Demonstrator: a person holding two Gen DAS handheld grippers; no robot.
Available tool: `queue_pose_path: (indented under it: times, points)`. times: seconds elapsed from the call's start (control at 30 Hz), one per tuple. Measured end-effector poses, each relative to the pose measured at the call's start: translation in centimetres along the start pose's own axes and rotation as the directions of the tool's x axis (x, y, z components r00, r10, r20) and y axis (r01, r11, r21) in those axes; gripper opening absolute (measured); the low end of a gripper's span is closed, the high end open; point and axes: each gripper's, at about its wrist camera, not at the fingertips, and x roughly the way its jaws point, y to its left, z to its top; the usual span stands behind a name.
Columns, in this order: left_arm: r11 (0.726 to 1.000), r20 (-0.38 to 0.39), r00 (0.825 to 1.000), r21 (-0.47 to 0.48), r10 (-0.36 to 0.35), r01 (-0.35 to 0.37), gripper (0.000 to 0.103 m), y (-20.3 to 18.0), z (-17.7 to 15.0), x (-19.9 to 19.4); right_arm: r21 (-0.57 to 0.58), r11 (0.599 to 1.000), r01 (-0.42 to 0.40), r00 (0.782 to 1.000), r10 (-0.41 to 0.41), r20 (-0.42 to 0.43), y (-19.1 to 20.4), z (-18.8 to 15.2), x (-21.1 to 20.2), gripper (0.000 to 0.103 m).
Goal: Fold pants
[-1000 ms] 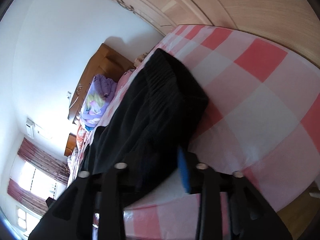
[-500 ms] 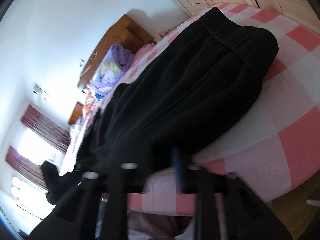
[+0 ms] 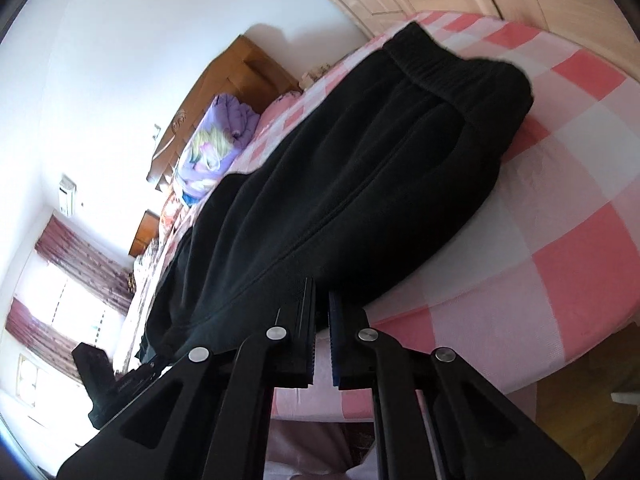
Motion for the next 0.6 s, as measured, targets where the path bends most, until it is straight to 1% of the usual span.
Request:
queue_pose_path:
  times: [0.07,0.13,0.17,0.2,0.23,0.27,0.3,0.33,0.37,0.4,0.43,0.47,0.5,0.53,0.57,0.6]
  points:
    - [1.0,-0.011,1.0,-0.015,-0.01,0.01,0.008,0.5,0.0,0.5,0.007,1.0,0.003,1.0,-0.003,-0.018,-0.1,0.0,0.4,0.011]
    - [1.0,-0.022,1.0,0.001,0.007,-0.007,0.015,0.3,0.0,0.6,-0.006,0.999,0.033,0.998,-0.033,-0.058,-0.1,-0.1,0.7,0.016]
    - [1.0,-0.03,0.999,0.012,0.012,-0.011,0.019,0.1,0.0,0.6,-0.011,0.999,0.032,0.997,-0.033,-0.065,0.0,-0.2,0.4,0.017]
    - [1.0,-0.036,0.999,0.021,0.011,-0.01,0.031,0.1,0.1,0.6,-0.015,0.999,0.035,0.997,-0.036,-0.066,0.3,-0.2,0.2,0.02]
    - [1.0,-0.035,0.999,0.025,0.005,-0.004,0.053,0.0,0.1,0.2,-0.025,0.998,0.05,0.997,-0.052,-0.054,0.5,-0.3,-0.6,0.022]
    - [1.0,-0.022,1.0,0.025,0.015,-0.015,0.066,-0.1,0.1,-0.4,-0.041,0.997,0.073,0.997,-0.074,-0.029,0.7,-0.3,-1.4,0.023]
    - [0.996,0.028,0.996,0.026,0.086,-0.087,0.084,-0.2,0.1,-1.5,-0.055,0.994,0.089,0.996,-0.09,-0.007,0.8,-0.2,-2.1,0.026]
    - [0.99,0.077,0.988,0.032,0.133,-0.136,0.086,-0.3,0.0,-2.5,-0.076,0.991,0.113,0.993,-0.111,0.027,1.2,0.0,-3.0,0.03]
    - [0.986,0.125,0.98,0.042,0.156,-0.162,0.086,-0.5,0.1,-3.5,-0.099,0.986,0.135,0.989,-0.129,0.07,1.8,0.2,-4.0,0.041]
    - [0.983,0.178,0.969,0.048,0.168,-0.18,0.086,-0.8,0.0,-4.7,-0.116,0.983,0.142,0.986,-0.131,0.099,2.2,0.6,-4.5,0.059]
    - [0.976,0.257,0.948,0.059,0.189,-0.211,0.087,-1.4,0.2,-6.1,-0.151,0.979,0.135,0.983,-0.114,0.143,3.1,1.0,-5.3,0.08]
    - [0.97,0.299,0.934,0.081,0.195,-0.228,0.088,-2.1,0.5,-6.9,-0.192,0.974,0.121,0.982,-0.089,0.169,4.0,1.5,-5.5,0.085]
    - [0.964,0.323,0.927,0.116,0.19,-0.238,0.093,-3.0,1.1,-7.2,-0.228,0.966,0.119,0.981,-0.079,0.176,4.9,1.9,-5.4,0.086]
    - [0.955,0.322,0.931,0.175,0.175,-0.24,0.096,-4.4,2.3,-6.8,-0.285,0.949,0.133,0.981,-0.083,0.178,6.0,2.8,-4.9,0.086]
    - [0.944,0.298,0.94,0.226,0.168,-0.24,0.097,-5.6,3.6,-5.9,-0.332,0.932,0.146,0.98,-0.091,0.176,7.0,3.6,-4.0,0.086]
    - [0.931,0.264,0.951,0.278,0.162,-0.236,0.097,-7.3,5.2,-4.4,-0.35,0.925,0.151,0.981,-0.095,0.172,7.4,4.1,-3.5,0.087]
